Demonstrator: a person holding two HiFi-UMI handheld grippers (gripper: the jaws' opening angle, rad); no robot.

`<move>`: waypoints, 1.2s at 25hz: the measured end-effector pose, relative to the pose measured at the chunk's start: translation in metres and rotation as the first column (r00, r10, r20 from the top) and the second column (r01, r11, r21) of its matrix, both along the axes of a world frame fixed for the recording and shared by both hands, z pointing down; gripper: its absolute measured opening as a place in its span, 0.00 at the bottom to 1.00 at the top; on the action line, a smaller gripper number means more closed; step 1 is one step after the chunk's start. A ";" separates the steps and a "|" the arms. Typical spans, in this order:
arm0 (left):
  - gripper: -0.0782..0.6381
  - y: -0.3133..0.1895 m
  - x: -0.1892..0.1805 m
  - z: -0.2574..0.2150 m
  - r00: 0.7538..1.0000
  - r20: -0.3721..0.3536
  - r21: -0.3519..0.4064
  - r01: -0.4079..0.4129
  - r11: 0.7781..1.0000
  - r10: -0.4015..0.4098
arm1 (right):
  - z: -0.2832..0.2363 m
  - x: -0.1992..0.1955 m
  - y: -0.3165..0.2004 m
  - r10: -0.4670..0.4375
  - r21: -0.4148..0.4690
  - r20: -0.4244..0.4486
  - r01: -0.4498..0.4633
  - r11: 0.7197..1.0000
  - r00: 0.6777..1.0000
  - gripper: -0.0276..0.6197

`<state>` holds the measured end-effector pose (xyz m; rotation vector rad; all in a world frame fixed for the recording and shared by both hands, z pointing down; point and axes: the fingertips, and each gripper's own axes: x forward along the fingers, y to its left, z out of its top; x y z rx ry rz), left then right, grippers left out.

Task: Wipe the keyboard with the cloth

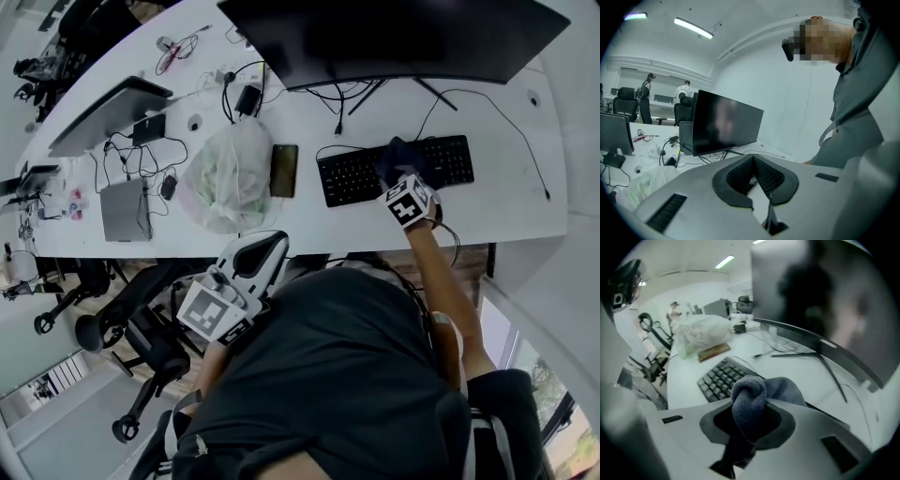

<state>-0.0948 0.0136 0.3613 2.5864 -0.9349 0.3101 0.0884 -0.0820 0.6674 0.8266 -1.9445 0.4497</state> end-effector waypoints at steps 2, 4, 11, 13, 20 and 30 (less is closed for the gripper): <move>0.12 -0.001 0.009 -0.001 1.000 0.006 0.006 -0.026 1.000 0.026 | 0.012 -0.079 0.027 -0.212 -0.046 0.060 0.215 0.976 0.975 0.15; 0.12 -0.002 0.015 -0.001 0.999 0.014 0.009 -0.043 0.999 0.043 | 0.026 -0.115 0.046 -0.341 -0.067 0.067 0.346 0.936 0.938 0.15; 0.12 -0.005 0.005 -0.005 1.000 0.015 -0.001 -0.004 1.000 0.004 | 0.028 0.064 0.011 0.018 -0.058 -0.025 -0.019 0.998 1.000 0.15; 0.12 -0.006 0.003 -0.003 1.000 0.013 0.001 0.001 1.000 -0.001 | 0.020 0.122 0.002 0.149 -0.030 -0.123 -0.154 0.988 0.981 0.15; 0.12 -0.007 0.016 -0.003 0.999 0.025 0.015 -0.030 0.999 0.030 | 0.011 -0.037 0.004 -0.084 -0.032 0.110 0.088 0.996 0.990 0.15; 0.12 0.000 0.012 -0.003 0.999 0.045 0.001 -0.009 1.000 0.009 | 0.019 0.094 -0.008 0.170 -0.045 0.123 -0.166 0.985 0.978 0.15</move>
